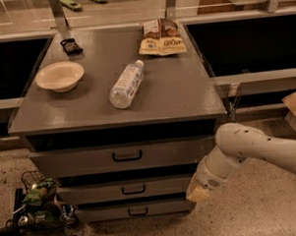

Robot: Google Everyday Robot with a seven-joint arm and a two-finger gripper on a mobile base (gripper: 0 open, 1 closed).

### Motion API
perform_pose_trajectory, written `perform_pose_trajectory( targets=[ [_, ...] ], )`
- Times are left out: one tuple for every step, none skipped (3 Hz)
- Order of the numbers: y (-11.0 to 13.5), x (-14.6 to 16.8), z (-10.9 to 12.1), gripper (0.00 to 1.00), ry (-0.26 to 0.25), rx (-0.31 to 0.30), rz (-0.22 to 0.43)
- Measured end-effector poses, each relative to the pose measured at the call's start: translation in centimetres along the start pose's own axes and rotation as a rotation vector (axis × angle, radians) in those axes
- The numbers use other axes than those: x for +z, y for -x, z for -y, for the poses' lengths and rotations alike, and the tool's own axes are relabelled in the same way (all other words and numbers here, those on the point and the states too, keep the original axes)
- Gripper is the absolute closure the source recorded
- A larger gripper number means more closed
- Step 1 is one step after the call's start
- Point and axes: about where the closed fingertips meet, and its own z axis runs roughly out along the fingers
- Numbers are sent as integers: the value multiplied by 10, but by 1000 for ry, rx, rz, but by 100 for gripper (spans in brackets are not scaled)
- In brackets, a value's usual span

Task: Open middle drawer

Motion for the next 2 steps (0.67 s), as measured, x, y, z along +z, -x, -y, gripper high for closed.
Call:
perform_pose_trajectory(
  targets=[
    [11, 23, -2, 100, 7, -28, -4],
    [12, 25, -2, 83, 6, -30, -3]
  ],
)
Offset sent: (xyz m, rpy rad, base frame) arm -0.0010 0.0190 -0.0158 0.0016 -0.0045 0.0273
